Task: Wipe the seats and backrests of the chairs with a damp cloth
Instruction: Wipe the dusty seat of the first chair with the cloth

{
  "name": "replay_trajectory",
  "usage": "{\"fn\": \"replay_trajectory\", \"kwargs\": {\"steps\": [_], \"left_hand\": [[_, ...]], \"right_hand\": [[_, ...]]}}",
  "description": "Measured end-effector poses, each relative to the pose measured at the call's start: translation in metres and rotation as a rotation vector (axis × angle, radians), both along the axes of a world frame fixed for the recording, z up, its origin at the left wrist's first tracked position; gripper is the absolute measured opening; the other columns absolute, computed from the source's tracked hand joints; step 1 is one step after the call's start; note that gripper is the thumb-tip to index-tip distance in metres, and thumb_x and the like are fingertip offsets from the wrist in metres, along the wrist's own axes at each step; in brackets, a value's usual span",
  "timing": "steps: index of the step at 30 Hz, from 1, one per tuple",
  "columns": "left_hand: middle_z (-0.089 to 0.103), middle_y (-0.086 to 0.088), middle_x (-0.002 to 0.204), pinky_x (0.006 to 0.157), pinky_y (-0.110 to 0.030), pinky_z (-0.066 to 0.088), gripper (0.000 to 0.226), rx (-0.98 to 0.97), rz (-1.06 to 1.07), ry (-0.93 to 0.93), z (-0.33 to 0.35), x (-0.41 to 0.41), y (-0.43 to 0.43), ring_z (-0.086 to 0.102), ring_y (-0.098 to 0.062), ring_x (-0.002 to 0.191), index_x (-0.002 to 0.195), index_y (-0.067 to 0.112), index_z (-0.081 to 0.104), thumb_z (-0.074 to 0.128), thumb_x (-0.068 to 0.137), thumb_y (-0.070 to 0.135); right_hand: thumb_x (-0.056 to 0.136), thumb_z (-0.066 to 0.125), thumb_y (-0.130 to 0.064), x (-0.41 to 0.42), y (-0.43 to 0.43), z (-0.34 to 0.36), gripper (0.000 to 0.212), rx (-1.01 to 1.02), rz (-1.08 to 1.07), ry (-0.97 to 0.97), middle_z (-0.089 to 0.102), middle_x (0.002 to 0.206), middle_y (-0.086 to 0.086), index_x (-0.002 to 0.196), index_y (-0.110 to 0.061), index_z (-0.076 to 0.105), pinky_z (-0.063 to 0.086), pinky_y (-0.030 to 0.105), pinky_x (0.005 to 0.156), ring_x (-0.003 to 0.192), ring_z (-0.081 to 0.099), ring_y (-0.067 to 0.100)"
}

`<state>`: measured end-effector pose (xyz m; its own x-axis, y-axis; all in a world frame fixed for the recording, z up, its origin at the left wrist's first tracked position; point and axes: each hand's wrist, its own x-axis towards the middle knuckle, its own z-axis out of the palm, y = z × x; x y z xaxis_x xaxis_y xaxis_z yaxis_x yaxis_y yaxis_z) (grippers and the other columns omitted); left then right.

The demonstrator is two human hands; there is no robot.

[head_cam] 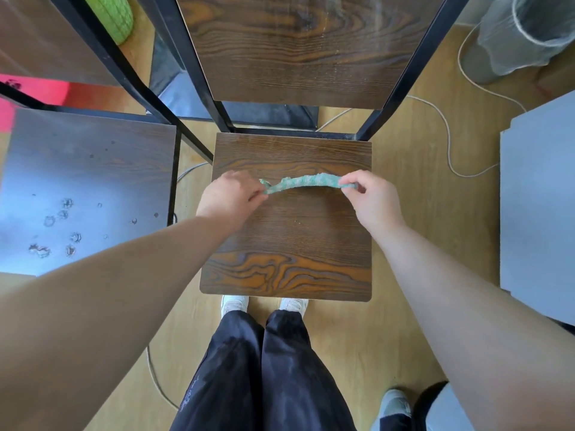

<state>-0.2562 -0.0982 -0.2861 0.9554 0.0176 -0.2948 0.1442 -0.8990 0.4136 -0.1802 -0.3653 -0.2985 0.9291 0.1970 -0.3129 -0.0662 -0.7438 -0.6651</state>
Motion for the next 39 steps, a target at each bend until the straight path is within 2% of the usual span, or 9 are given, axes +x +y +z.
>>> {"fn": "replay_trajectory", "kwargs": {"steps": [4, 8, 12, 14, 19, 22, 24, 33, 39], "left_hand": [[0.066, -0.003, 0.103, 0.078, -0.038, 0.050, 0.022, 0.072, -0.151, 0.129, -0.023, -0.021, -0.006, 0.057, -0.028, 0.102, 0.103, 0.017, 0.074, 0.057, 0.099, 0.031], [0.060, 0.000, 0.096, 0.070, -0.033, 0.047, 0.023, 0.082, -0.184, 0.286, -0.041, -0.040, -0.016, 0.057, -0.026, 0.100, 0.085, 0.020, 0.064, 0.053, 0.100, 0.033], [0.063, 0.002, 0.112, 0.079, -0.035, 0.051, 0.024, 0.052, -0.160, 0.374, -0.048, -0.052, -0.019, 0.058, -0.023, 0.107, 0.114, 0.025, 0.070, 0.052, 0.101, 0.035], [0.061, 0.000, 0.113, 0.080, -0.038, 0.052, 0.025, 0.066, -0.155, 0.397, -0.047, -0.052, -0.017, 0.057, -0.025, 0.109, 0.115, 0.024, 0.068, 0.051, 0.101, 0.035], [0.046, -0.005, 0.142, 0.103, -0.042, 0.040, 0.051, 0.212, -0.098, 0.365, -0.042, -0.050, -0.001, 0.039, -0.028, 0.131, 0.147, 0.025, 0.040, 0.046, 0.101, 0.046], [0.032, -0.007, 0.154, 0.111, -0.045, 0.032, 0.061, 0.281, -0.040, 0.328, -0.042, -0.053, 0.009, 0.030, -0.030, 0.140, 0.153, 0.024, 0.025, 0.043, 0.101, 0.051], [0.017, -0.007, 0.162, 0.118, -0.046, 0.024, 0.067, 0.297, -0.014, 0.320, -0.044, -0.056, 0.014, 0.018, -0.030, 0.148, 0.156, 0.024, 0.016, 0.041, 0.101, 0.053], [-0.001, -0.006, 0.167, 0.124, -0.047, 0.011, 0.072, 0.316, -0.028, 0.336, -0.050, -0.074, 0.024, 0.001, -0.026, 0.153, 0.159, 0.024, 0.003, 0.034, 0.102, 0.056], [0.000, -0.008, 0.167, 0.124, -0.047, 0.010, 0.072, 0.317, -0.048, 0.285, -0.048, -0.080, 0.033, 0.002, -0.026, 0.153, 0.159, 0.023, 0.004, 0.033, 0.102, 0.056]], "right_hand": [[0.087, 0.064, 0.002, -0.038, -0.013, -0.030, 0.019, -0.062, 0.121, -0.042, 0.071, 0.105, -0.001, 0.093, -0.013, 0.075, 0.047, 0.025, 0.080, 0.096, 0.063, 0.020], [0.087, 0.061, 0.005, -0.075, -0.025, -0.055, 0.022, -0.150, 0.148, 0.045, 0.071, 0.105, 0.001, 0.093, -0.012, 0.075, 0.050, 0.030, 0.082, 0.101, 0.063, 0.023], [0.090, 0.059, 0.000, -0.091, -0.023, -0.063, 0.023, -0.178, 0.114, 0.072, 0.068, 0.114, -0.002, 0.099, -0.015, 0.075, 0.049, 0.029, 0.087, 0.109, 0.060, 0.020], [0.093, 0.059, -0.009, -0.090, -0.017, -0.060, 0.021, -0.172, 0.022, 0.102, 0.064, 0.118, -0.003, 0.108, -0.016, 0.071, 0.045, 0.025, 0.083, 0.107, 0.060, 0.017], [0.094, 0.062, -0.034, -0.072, -0.003, -0.060, 0.036, -0.249, -0.379, 0.229, 0.063, 0.112, 0.003, 0.122, -0.012, 0.056, 0.039, 0.026, 0.073, 0.098, 0.061, 0.025], [0.092, 0.064, -0.040, -0.066, 0.008, -0.067, 0.028, -0.293, -0.418, 0.331, 0.050, 0.073, -0.002, 0.087, -0.017, 0.050, 0.029, 0.027, 0.051, 0.071, 0.050, 0.025], [0.092, 0.064, -0.037, -0.064, 0.014, -0.069, 0.038, -0.310, -0.450, 0.336, 0.037, 0.059, -0.002, 0.073, -0.015, 0.041, 0.018, 0.028, 0.044, 0.053, 0.039, 0.019], [0.088, 0.066, -0.025, -0.071, 0.024, -0.063, 0.050, -0.261, -0.468, 0.299, 0.024, 0.054, 0.001, 0.059, -0.016, 0.027, 0.017, 0.028, 0.049, 0.051, 0.023, 0.019], [0.087, 0.068, -0.028, -0.077, 0.033, -0.046, 0.041, -0.049, -0.374, 0.259, 0.036, 0.057, -0.004, 0.060, -0.018, 0.037, 0.028, 0.029, 0.053, 0.053, 0.034, 0.015]]}}
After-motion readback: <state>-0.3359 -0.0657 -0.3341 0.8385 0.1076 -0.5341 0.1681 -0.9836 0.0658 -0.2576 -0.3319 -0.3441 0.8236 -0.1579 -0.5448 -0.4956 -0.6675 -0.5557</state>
